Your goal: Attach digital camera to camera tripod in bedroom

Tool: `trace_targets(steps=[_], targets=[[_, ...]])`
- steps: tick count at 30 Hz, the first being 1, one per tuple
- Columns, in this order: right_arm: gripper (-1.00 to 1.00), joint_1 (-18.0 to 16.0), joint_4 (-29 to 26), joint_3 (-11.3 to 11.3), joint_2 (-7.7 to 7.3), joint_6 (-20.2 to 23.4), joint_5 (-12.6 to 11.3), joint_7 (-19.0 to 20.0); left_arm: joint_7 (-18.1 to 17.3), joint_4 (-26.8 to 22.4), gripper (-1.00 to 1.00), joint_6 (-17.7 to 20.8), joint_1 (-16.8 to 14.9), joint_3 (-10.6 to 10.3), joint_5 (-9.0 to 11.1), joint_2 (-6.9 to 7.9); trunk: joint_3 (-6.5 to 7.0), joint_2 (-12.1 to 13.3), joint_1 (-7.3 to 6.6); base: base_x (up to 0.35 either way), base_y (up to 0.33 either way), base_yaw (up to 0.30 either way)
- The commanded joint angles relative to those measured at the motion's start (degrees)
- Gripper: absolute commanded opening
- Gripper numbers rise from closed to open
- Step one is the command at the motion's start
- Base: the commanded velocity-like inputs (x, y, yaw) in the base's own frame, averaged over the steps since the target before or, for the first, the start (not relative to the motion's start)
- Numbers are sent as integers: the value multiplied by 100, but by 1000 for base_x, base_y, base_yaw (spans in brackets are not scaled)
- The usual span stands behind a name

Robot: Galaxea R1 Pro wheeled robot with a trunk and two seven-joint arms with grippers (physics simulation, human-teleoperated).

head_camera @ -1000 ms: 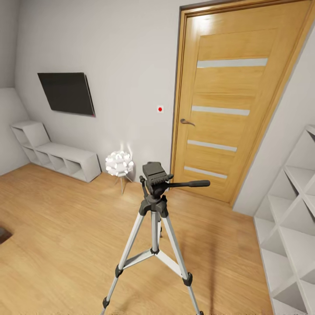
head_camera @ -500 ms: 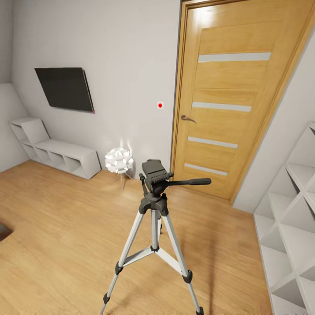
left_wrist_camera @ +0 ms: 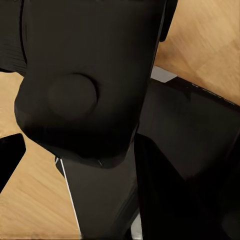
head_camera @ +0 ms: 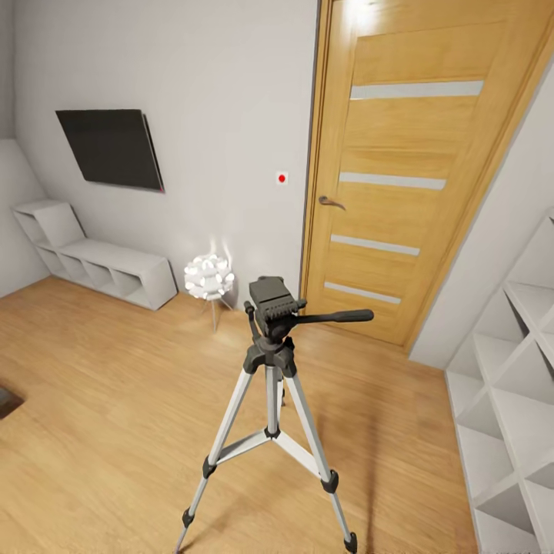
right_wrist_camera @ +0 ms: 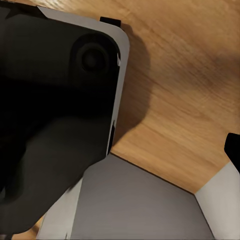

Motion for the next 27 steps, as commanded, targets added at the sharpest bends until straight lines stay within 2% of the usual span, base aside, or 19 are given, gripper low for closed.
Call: trace_targets(steps=[1, 27], targets=[[100, -8, 18, -49, -3, -34, 43, 11, -5, -6, -100, 209, -4, -48, 52, 4, -20, -11, 3, 0, 0, 0], [100, -8, 10, -66, -3, -51, -33, 11, -91, -18, -100, 542, -4, -44, 30, -25, -259, -11, 3, 0, 0, 0]])
